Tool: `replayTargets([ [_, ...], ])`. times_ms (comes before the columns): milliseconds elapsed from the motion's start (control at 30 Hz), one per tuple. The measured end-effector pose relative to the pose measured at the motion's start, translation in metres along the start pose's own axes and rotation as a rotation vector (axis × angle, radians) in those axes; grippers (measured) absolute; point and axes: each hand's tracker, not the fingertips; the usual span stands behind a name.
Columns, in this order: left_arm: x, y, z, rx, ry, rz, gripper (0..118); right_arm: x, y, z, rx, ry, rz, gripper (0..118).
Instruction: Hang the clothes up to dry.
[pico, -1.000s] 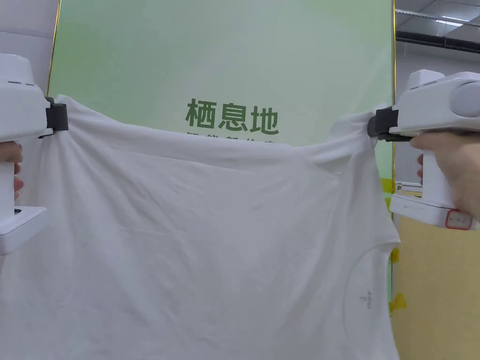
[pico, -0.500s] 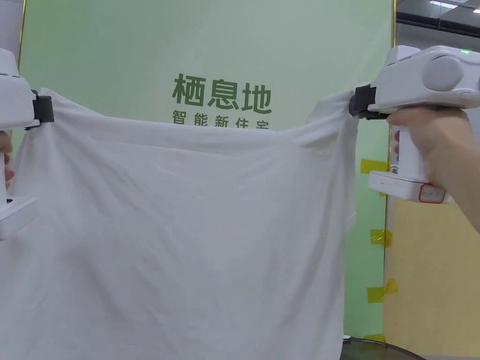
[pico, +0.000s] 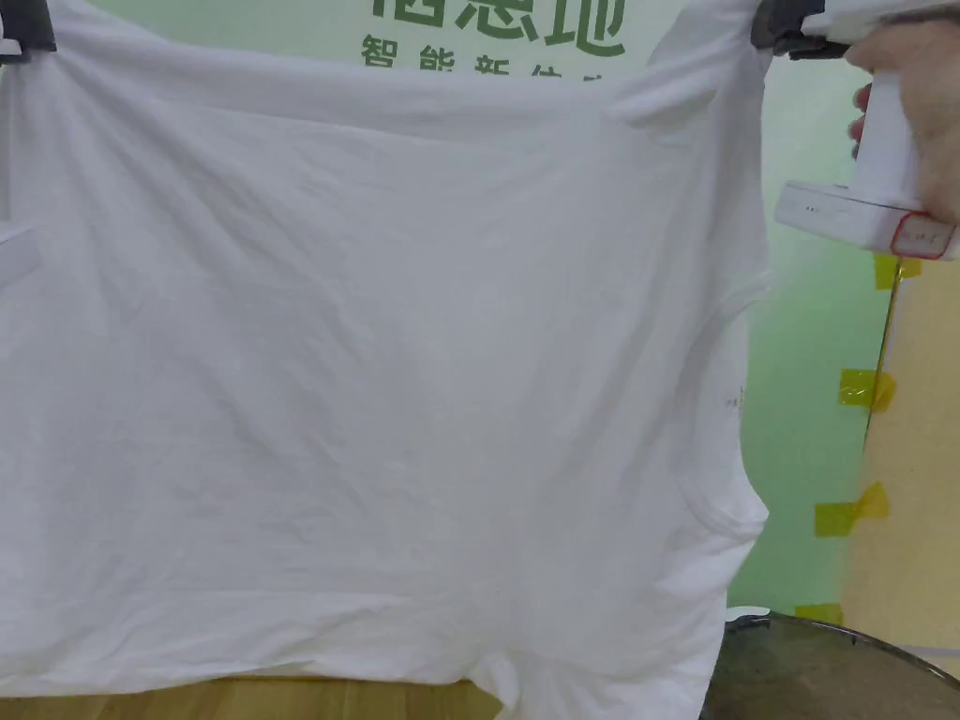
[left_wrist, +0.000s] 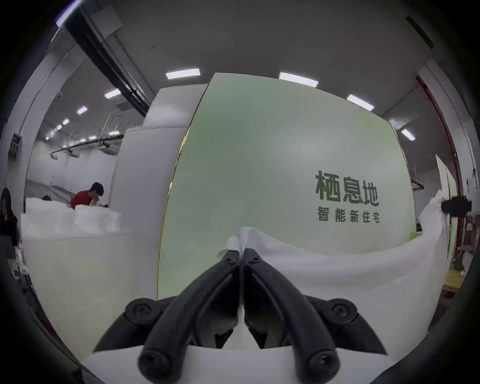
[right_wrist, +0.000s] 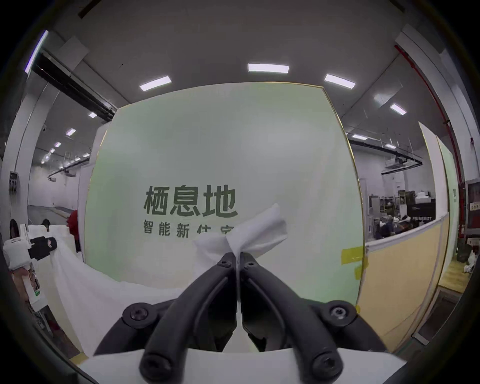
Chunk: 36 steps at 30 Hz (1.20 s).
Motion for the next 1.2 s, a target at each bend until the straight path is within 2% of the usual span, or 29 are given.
replayTargets([
  [267, -0.007, -0.034, -0.048, -0.023, -0.023, -0.001, 3, 0.004, -0.011, -0.048, 0.039, -0.013, -0.024, 2],
  [333, -0.008, -0.043, -0.055, -0.026, -0.024, -0.006, 3, 0.001, -0.017, -0.058, 0.030, -0.013, -0.009, 2],
  [433, -0.008, -0.056, -0.058, -0.038, -0.015, -0.018, 3, -0.005, -0.037, -0.067, 0.001, -0.012, 0.024, 2],
  [633, -0.015, -0.083, -0.050, -0.092, -0.038, -0.035, 3, -0.004, -0.076, -0.068, -0.061, -0.022, -0.002, 2],
  [800, -0.027, -0.089, -0.024, -0.137, -0.053, -0.018, 3, -0.004, -0.090, -0.044, -0.092, -0.013, -0.028, 2],
  [900, -0.031, -0.092, 0.001, -0.176, -0.065, -0.052, 3, -0.008, -0.095, -0.018, -0.105, -0.011, -0.025, 2],
  [1067, -0.042, -0.093, 0.058, -0.220, -0.101, -0.065, 3, -0.012, -0.107, 0.039, -0.136, -0.008, -0.030, 2],
  [1200, -0.047, -0.099, 0.122, -0.222, -0.137, -0.064, 3, -0.007, -0.128, 0.091, -0.153, 0.006, -0.064, 2],
])
